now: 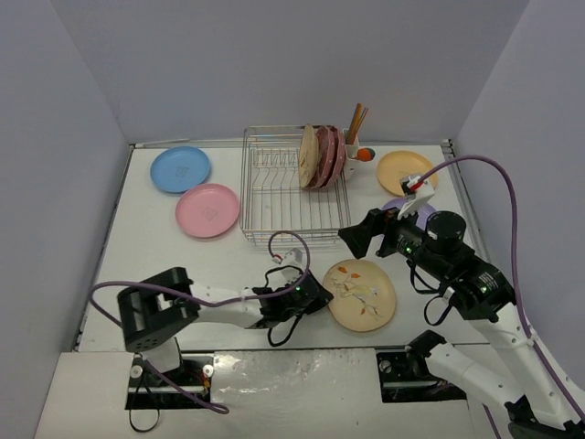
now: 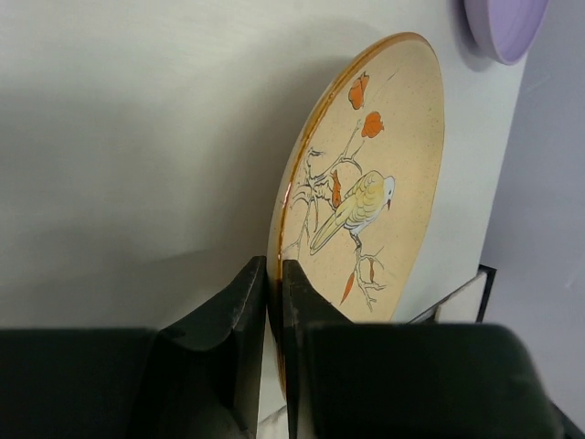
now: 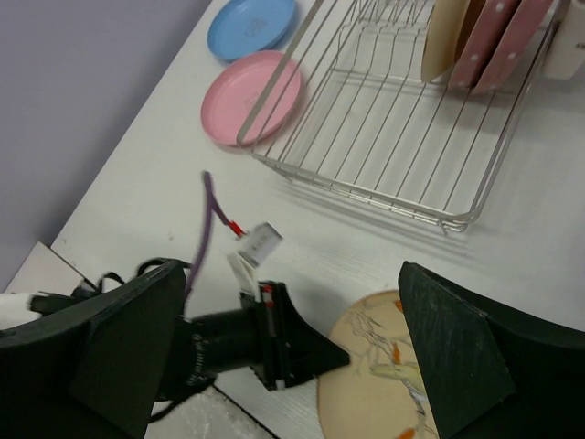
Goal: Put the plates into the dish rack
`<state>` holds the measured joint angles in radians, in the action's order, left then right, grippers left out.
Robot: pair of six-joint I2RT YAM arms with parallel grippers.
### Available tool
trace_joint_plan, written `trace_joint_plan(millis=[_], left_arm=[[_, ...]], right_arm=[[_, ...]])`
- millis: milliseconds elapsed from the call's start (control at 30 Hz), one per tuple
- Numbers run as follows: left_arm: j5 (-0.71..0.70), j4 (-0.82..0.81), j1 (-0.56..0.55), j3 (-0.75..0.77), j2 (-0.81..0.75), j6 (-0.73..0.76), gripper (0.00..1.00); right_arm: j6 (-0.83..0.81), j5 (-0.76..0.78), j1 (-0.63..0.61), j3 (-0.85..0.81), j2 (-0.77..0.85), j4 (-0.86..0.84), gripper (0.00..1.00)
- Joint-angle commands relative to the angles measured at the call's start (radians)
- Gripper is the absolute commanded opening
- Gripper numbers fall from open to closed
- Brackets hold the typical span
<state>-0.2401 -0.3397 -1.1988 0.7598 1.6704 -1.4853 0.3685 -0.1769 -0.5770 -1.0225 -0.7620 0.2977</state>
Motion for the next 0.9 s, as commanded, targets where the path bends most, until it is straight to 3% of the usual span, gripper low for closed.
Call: trace_joint_plan(millis=[0, 233, 533, 667, 867], left_arm=[[-0.174, 0.177, -0.004, -0.071, -0.269, -0.007, 0.0], [-0.219, 0.415, 0.035, -0.231, -0.63, -0.069, 0.0], [-0.066, 0.539, 0.234, -0.349, -0.935, -0.089, 0.0], [0.028, 0.502, 0.316, -0.357, -0.961, -0.074, 0.0], [0.084, 0.446, 0.344, -0.298, -0.952, -0.012, 0.0]], right_arm=[[0.061, -0.072, 0.0, 0.079, -0.02, -0.031, 1.0], [0.112, -0.133, 0.0, 0.261, -0.081, -0.093, 1.0], [0.248, -0.329, -0.003, 0.52, -0.183, -0.402, 0.98], [0.269, -0.338, -0.005, 0.575, -0.193, -0.471, 0.98], [0.337, -0.379, -0.006, 0.61, -0.208, -0.575, 0.97]])
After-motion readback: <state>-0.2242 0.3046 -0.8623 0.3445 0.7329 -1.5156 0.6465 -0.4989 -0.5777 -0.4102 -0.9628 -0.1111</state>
